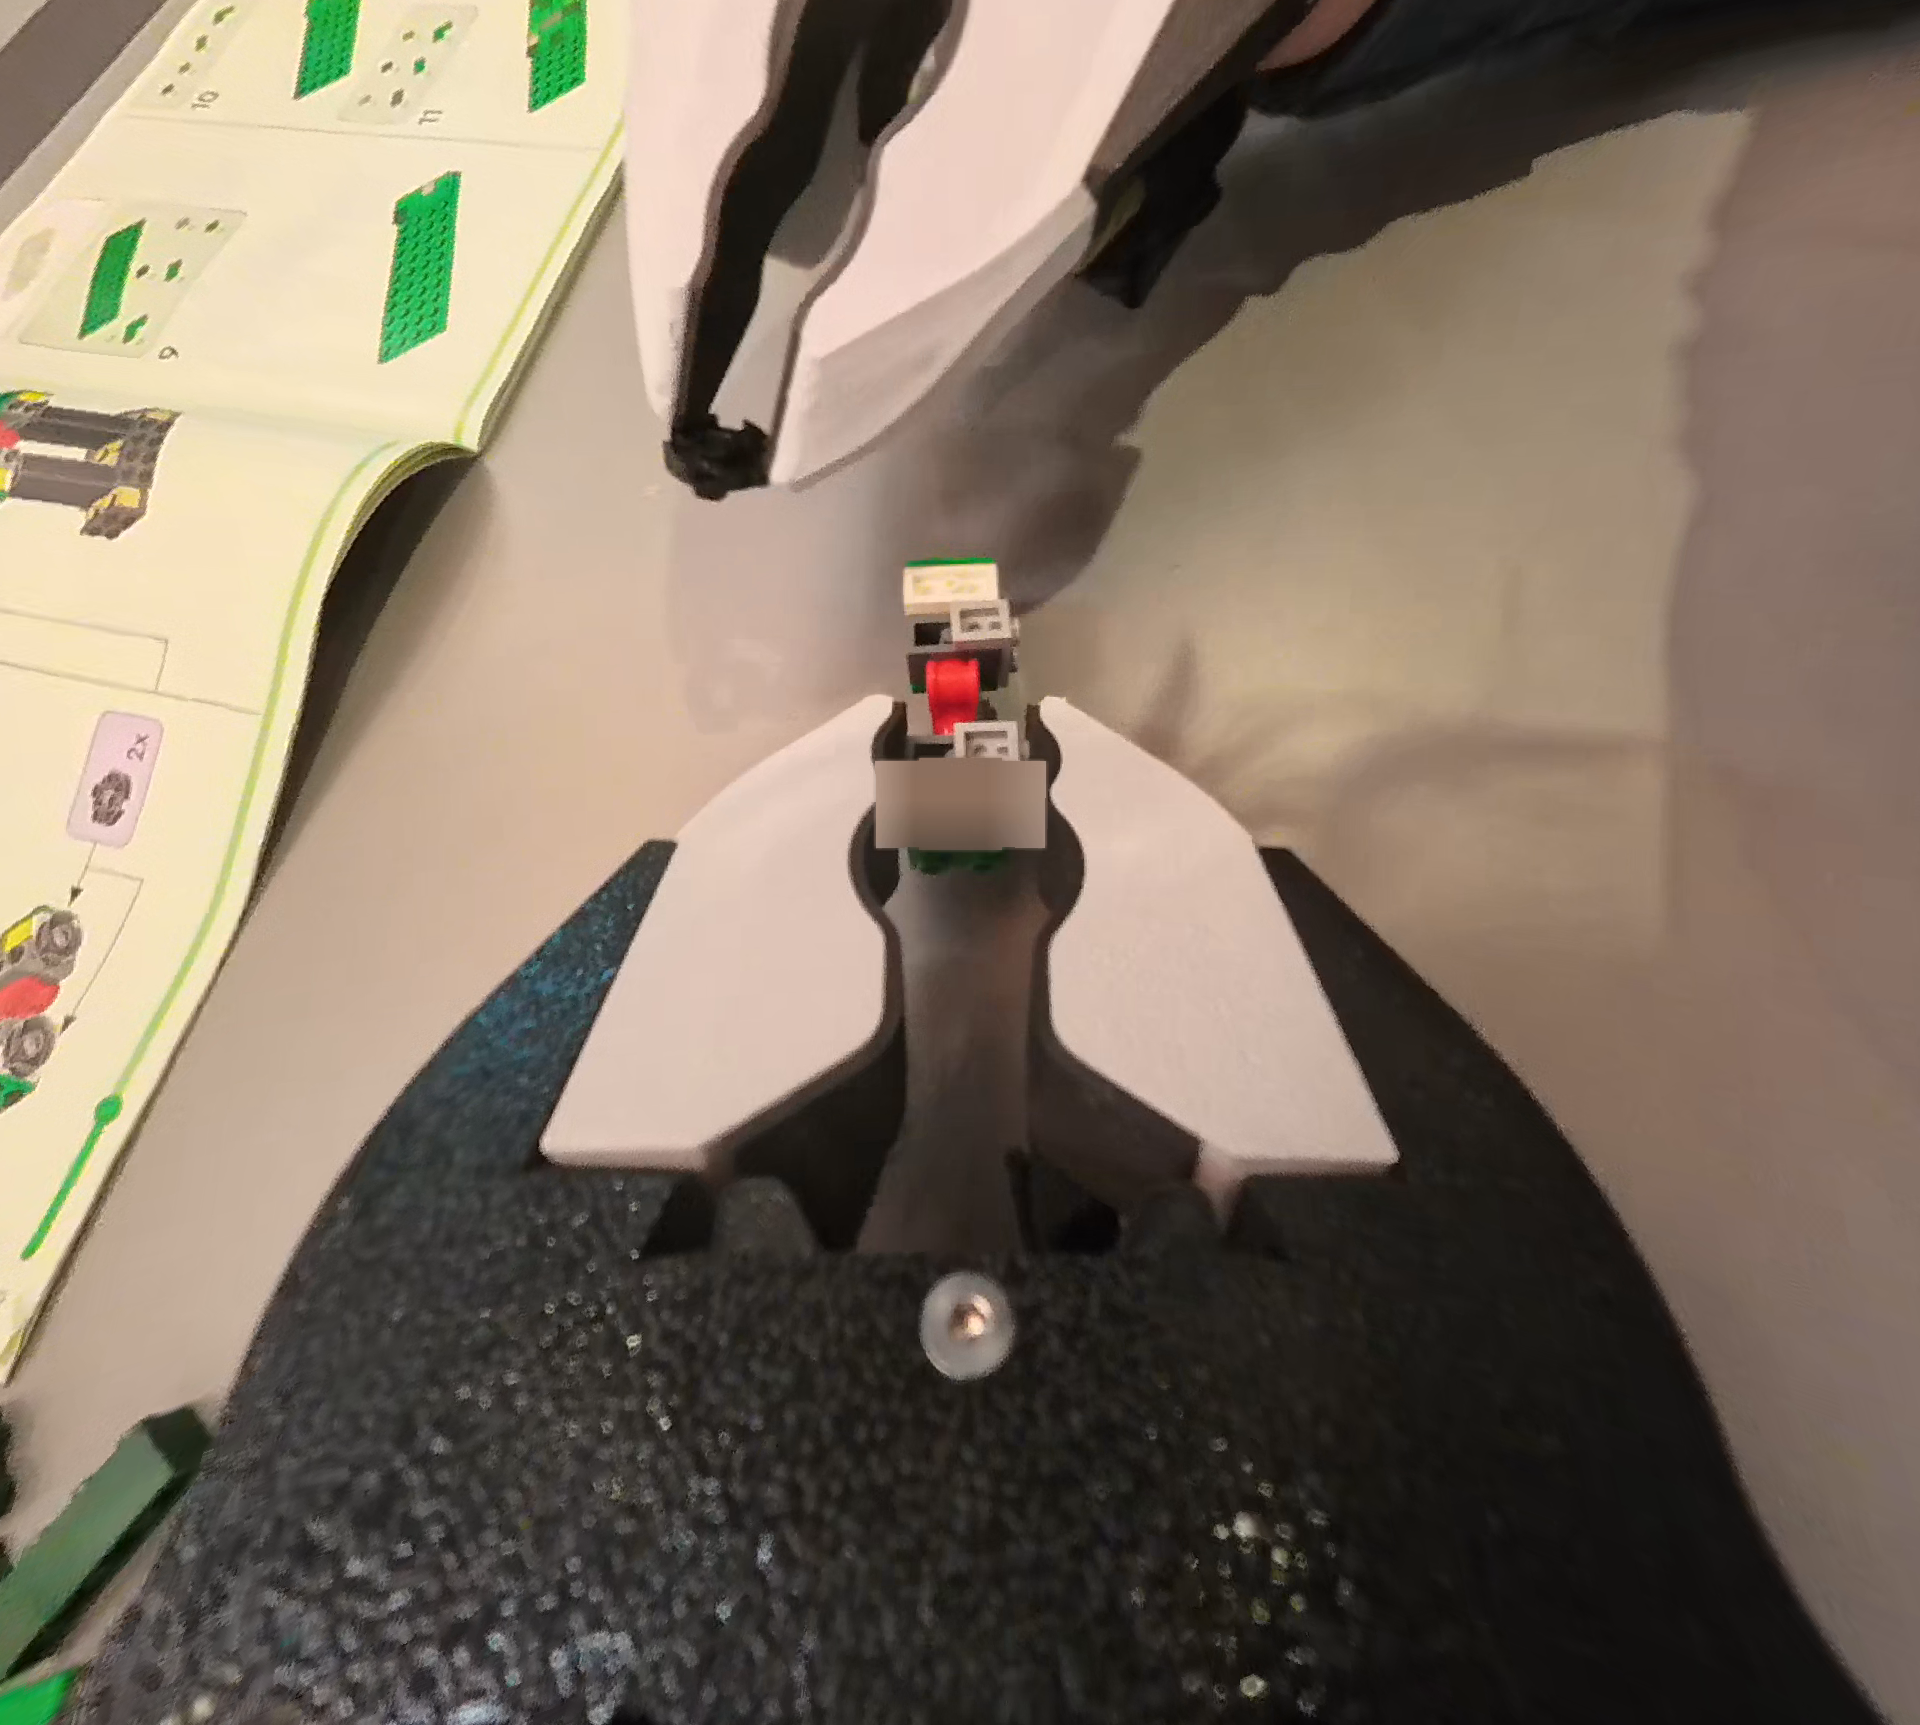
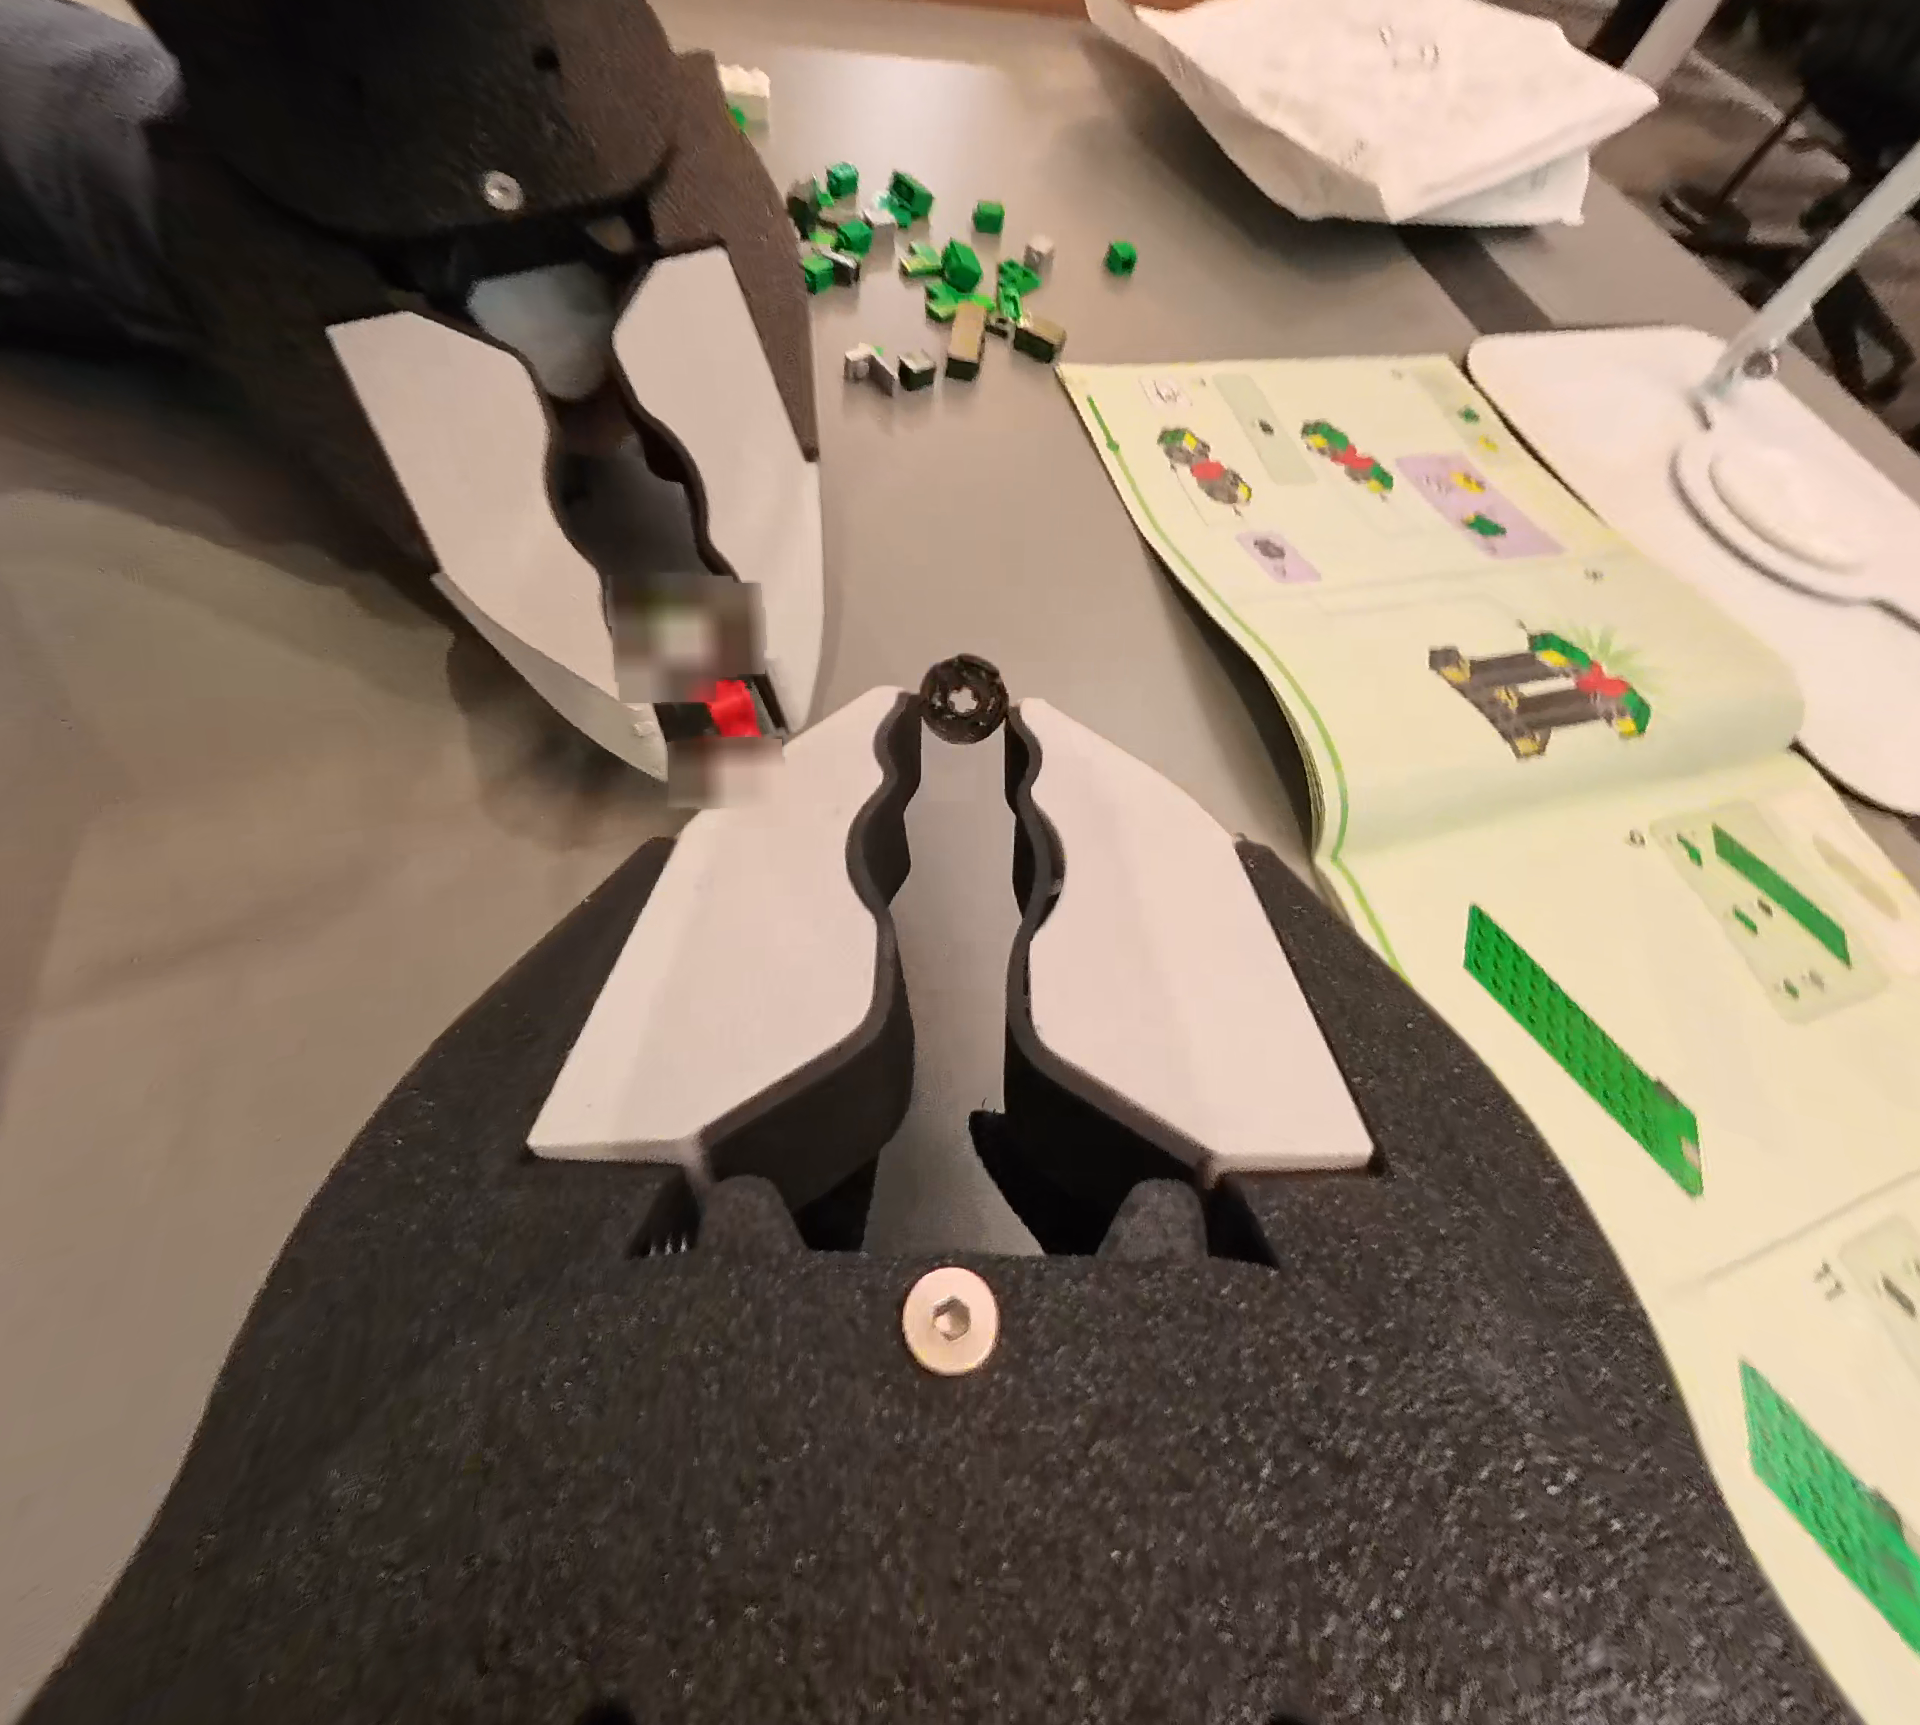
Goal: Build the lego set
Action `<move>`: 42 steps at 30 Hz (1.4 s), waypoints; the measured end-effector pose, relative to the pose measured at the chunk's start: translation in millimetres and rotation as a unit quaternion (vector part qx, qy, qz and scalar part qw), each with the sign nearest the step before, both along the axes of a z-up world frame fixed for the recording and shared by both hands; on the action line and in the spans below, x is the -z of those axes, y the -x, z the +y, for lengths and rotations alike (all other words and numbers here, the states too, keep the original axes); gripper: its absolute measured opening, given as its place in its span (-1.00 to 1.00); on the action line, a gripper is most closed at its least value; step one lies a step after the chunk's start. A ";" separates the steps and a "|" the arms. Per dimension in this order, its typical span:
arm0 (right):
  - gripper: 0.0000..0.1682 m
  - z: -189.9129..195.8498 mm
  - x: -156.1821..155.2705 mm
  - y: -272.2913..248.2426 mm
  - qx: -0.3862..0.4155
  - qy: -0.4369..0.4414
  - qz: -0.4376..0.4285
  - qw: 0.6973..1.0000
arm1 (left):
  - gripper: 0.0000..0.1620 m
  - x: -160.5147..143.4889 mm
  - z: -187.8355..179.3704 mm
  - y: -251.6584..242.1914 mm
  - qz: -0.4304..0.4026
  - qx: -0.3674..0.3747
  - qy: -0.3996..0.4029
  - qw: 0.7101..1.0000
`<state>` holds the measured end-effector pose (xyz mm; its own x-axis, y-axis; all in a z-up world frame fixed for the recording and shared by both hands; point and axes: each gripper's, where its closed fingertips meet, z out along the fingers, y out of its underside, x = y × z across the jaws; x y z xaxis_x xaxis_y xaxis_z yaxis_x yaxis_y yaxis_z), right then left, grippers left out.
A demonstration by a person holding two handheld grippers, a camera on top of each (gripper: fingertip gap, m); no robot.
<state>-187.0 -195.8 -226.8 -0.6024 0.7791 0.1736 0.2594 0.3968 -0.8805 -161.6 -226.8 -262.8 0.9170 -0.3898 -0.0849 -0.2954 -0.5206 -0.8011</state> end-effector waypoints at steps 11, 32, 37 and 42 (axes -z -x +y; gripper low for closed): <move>-0.82 -8.0 6.4 -8.6 -0.059 0.009 0.002 0.998 | -0.74 -3.6 -3.8 5.3 -0.022 0.002 -0.005 1.000; -0.82 -31.4 22.2 -33.5 -0.179 -0.044 -0.050 0.982 | -0.74 3.2 -7.2 -2.8 -0.004 0.032 0.012 0.999; -0.82 -31.6 23.5 -33.9 -0.195 -0.054 -0.063 0.977 | -0.74 3.0 -7.6 -3.8 -0.004 0.036 0.011 0.999; -0.82 -32.5 24.9 -34.3 -0.208 -0.059 -0.072 0.974 | -0.74 3.9 -7.9 -4.5 -0.001 0.038 0.013 0.999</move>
